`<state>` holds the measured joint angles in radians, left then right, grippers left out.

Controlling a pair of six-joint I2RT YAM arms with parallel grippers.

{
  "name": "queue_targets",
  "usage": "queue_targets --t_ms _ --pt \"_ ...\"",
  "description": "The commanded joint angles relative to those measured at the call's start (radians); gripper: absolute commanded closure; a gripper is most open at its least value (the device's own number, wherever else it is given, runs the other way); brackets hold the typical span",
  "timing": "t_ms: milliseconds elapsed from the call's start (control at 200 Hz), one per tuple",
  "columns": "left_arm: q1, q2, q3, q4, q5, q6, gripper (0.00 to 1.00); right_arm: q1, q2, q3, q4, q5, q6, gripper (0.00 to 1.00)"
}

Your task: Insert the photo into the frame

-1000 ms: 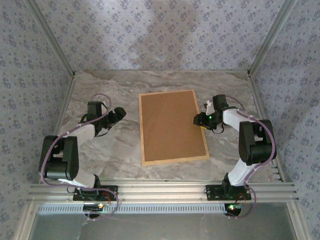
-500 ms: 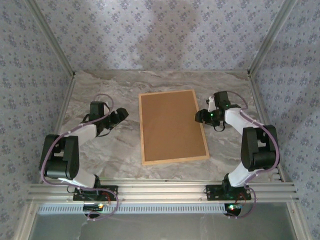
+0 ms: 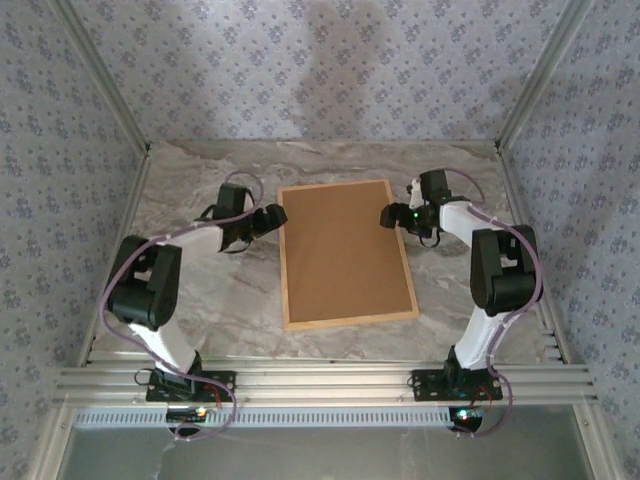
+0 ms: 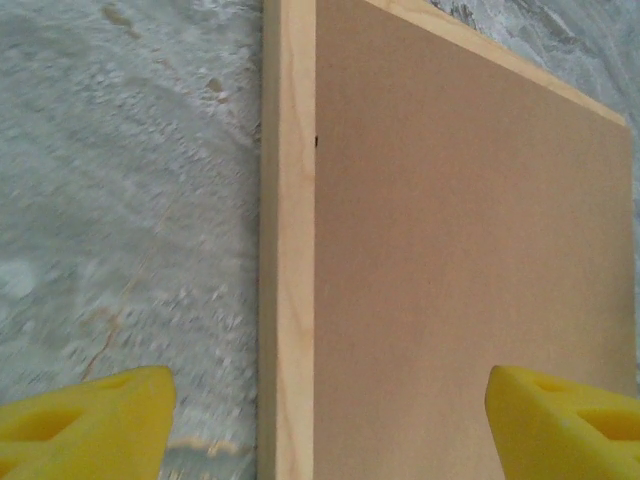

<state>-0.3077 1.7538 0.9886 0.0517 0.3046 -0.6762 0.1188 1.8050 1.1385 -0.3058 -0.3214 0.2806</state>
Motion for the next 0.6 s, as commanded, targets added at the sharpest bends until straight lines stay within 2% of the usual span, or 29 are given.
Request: queue_targets --t_ms 0,300,595 --pt "-0.018 0.069 0.089 -0.076 -0.034 0.034 0.19 0.007 0.010 0.013 -0.012 -0.030 0.008 0.14" --pt "-0.054 0.203 0.247 -0.156 -0.038 0.069 0.19 -0.004 -0.007 -0.072 0.008 -0.114 0.035 0.13" --pt "-0.077 0.272 0.341 -0.188 0.005 0.091 0.19 0.006 -0.079 -0.173 0.070 -0.265 0.088 0.15"
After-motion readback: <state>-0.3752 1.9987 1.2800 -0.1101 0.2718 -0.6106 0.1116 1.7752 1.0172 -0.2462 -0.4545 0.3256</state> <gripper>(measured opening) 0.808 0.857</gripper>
